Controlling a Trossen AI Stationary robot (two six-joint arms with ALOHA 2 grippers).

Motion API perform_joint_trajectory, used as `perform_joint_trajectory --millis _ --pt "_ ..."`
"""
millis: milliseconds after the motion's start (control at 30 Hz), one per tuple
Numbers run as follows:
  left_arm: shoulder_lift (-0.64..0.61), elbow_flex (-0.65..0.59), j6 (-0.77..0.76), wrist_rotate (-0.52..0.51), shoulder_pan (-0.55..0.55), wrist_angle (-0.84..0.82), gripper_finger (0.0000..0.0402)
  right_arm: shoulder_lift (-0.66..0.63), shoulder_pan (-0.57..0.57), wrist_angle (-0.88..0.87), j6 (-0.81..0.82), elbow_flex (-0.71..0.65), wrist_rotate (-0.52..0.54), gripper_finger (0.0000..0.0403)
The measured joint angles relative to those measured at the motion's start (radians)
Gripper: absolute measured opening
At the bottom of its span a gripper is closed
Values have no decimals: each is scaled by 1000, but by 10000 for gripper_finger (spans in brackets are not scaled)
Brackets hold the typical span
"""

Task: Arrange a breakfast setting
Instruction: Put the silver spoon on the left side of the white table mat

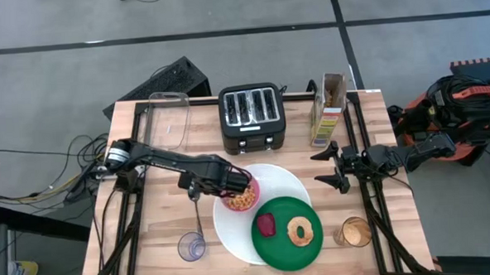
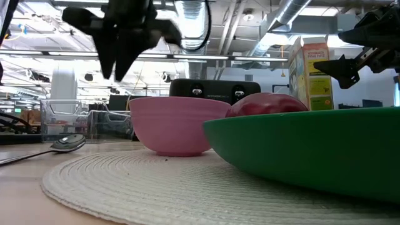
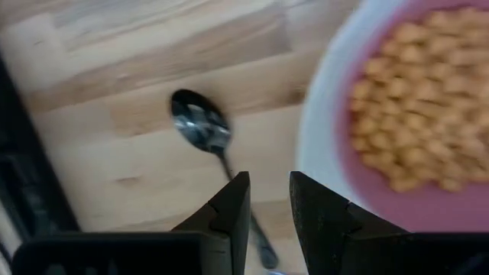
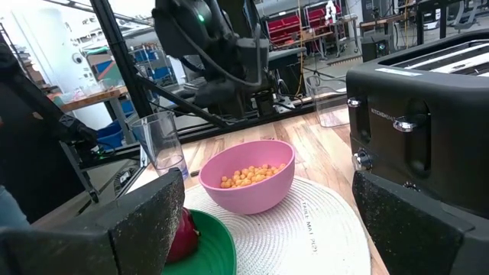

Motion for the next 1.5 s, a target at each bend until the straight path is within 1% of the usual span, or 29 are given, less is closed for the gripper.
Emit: perform_joint_trajectory --millis 200,333,433,567,667,833,967,1067,1267,1500 --pt "0 -106 49 17 7 -31 83 0 0 0 0 0 0 398" --pt "-1 -178 -17 51 5 -68 83 0 0 0 0 0 0 398" --pt "-1 -227 -32 68 2 -43 83 0 0 0 0 0 0 398" --pt "-1 -279 -23 94 5 35 83 0 0 0 0 0 0 398" --pt "-1 -306 -45 115 9 48 83 0 0 0 0 0 0 398" --pt "-1 -333 -64 117 9 70 83 0 0 0 0 0 0 398" --pt "-4 -359 -32 108 9 162 83 0 0 0 0 0 0 398" --pt "-8 -371 -33 107 9 190 83 0 0 0 0 0 0 398" --pt "-37 -373 -53 74 9 165 83 0 0 0 0 0 0 398" --pt "-138 -391 -122 -26 9 131 83 0 0 0 0 0 0 398"
